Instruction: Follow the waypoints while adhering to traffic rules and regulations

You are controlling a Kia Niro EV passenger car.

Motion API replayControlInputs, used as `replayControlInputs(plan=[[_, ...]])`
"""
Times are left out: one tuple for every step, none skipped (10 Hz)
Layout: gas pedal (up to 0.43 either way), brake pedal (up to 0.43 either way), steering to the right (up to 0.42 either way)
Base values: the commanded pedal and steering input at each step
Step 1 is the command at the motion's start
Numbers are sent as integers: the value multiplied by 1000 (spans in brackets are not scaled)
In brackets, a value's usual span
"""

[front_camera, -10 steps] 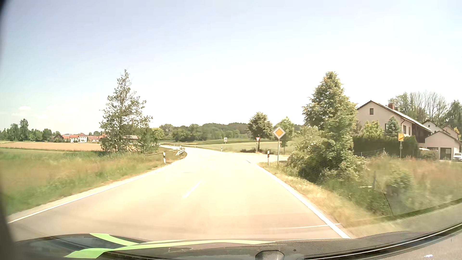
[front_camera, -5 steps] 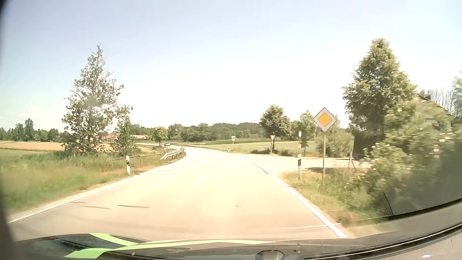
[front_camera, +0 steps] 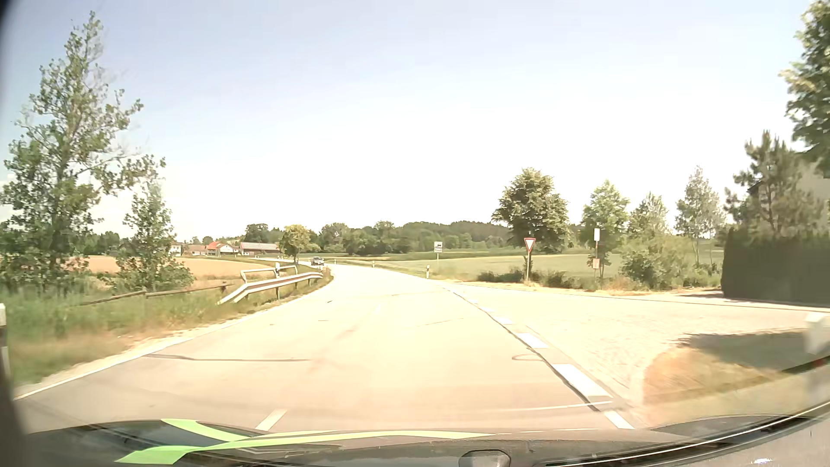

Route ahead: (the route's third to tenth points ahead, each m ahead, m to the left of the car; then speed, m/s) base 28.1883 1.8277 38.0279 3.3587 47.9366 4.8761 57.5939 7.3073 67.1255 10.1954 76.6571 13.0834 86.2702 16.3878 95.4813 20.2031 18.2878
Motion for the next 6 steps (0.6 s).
replayControlInputs(plan=[[177, 0, -26], [197, 0, -25], [220, 0, -26], [220, 0, -25], [220, 0, -25], [197, 0, -25]])
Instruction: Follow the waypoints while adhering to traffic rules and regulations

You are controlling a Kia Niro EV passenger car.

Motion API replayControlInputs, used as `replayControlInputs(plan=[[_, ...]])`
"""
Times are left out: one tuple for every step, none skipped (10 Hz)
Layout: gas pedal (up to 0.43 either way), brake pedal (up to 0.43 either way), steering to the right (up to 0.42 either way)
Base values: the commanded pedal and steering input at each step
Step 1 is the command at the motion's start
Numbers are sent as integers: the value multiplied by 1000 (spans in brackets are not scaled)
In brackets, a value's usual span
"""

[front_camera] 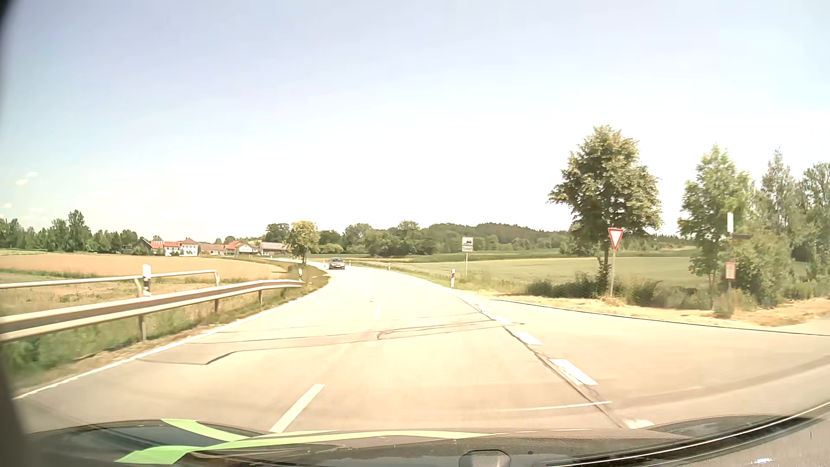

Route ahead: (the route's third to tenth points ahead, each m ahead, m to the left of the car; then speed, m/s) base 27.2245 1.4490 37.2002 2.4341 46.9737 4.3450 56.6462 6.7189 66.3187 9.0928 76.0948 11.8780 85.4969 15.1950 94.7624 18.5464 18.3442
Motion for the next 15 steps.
replayControlInputs(plan=[[157, 0, -25], [157, 0, -26], [157, 0, -25], [177, 0, -25], [189, 0, -25], [220, 0, -25], [220, 0, -25], [240, 0, -26], [240, 0, -26], [240, 0, -26], [240, 0, -27], [240, 0, -26], [240, 0, -26], [240, 0, -26], [240, 0, -26]])
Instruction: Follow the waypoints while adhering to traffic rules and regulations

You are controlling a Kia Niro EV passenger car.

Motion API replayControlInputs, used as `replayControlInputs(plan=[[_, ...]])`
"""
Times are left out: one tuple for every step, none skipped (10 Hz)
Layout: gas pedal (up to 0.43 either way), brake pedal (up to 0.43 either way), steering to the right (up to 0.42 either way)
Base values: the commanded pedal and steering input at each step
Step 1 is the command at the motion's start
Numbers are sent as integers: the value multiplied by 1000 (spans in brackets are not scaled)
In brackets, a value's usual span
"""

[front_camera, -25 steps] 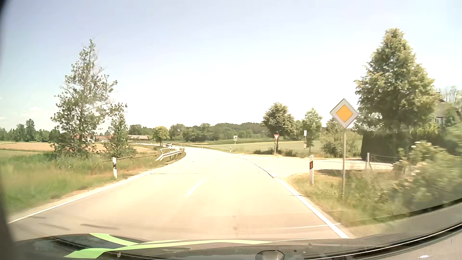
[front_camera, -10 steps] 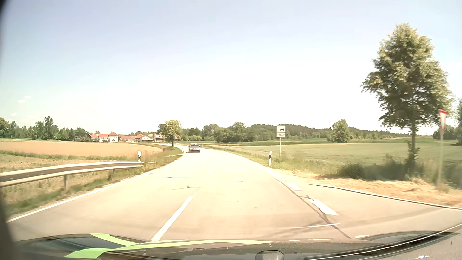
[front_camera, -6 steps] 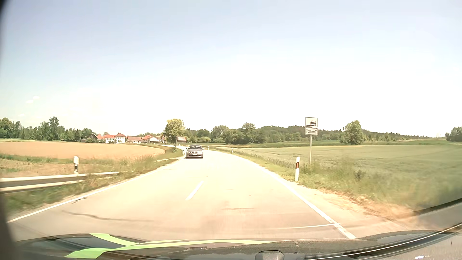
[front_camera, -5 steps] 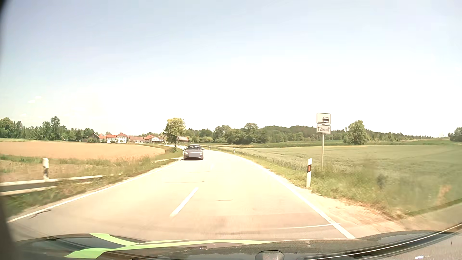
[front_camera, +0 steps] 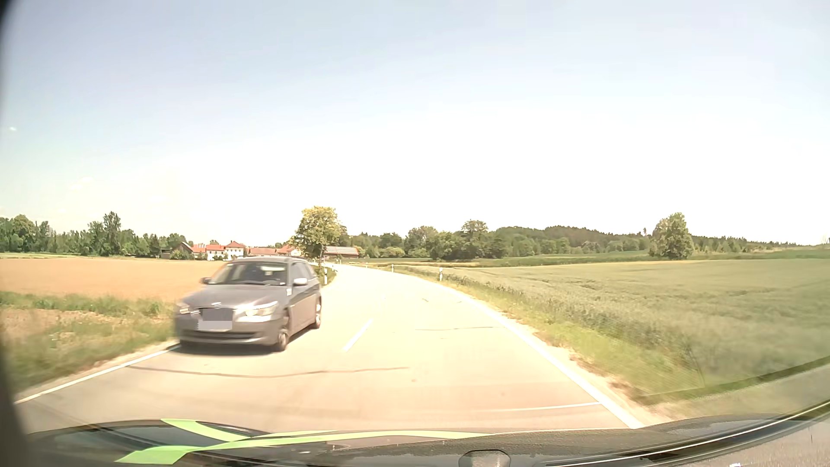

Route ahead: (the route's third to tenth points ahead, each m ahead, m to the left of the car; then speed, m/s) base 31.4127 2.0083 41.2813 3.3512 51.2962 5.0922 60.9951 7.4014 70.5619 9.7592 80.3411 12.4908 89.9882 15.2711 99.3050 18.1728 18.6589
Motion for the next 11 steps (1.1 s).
replayControlInputs(plan=[[240, 0, -26], [240, 0, -27], [240, 0, -26], [240, 0, -26], [228, 0, -26], [228, 0, -26], [228, 0, -26], [240, 0, -24], [248, 0, -21], [248, 0, -21], [260, 0, -21]])
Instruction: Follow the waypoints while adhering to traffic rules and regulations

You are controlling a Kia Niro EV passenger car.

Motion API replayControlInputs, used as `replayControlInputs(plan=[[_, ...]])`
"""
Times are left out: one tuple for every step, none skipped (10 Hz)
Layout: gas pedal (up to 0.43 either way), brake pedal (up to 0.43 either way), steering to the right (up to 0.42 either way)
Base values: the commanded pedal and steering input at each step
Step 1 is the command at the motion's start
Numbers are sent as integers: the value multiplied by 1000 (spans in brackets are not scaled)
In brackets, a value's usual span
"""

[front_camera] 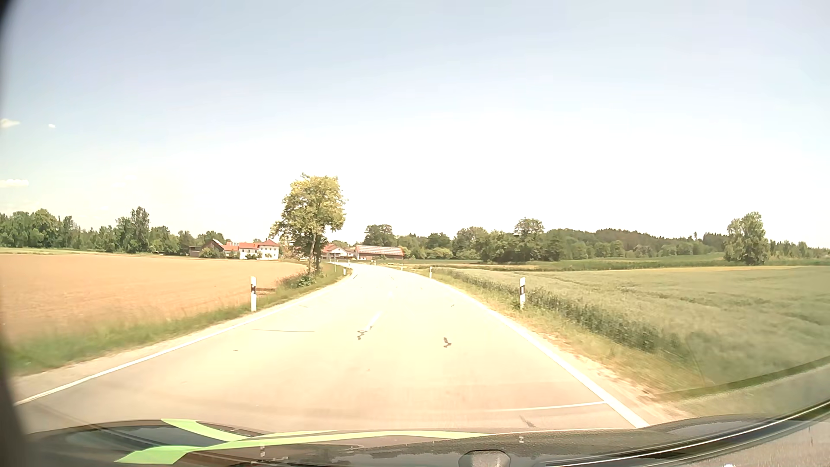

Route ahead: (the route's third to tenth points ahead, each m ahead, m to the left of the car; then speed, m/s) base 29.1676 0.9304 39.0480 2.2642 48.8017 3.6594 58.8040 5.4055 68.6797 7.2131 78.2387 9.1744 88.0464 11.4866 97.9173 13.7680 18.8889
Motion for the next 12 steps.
replayControlInputs(plan=[[260, 0, -20], [260, 0, -20], [268, 0, -20], [268, 0, -20], [268, 0, -20], [260, 0, -20], [248, 0, -20], [248, 0, -19], [260, 0, -17], [260, 0, -15], [260, 0, -14], [260, 0, -13]])
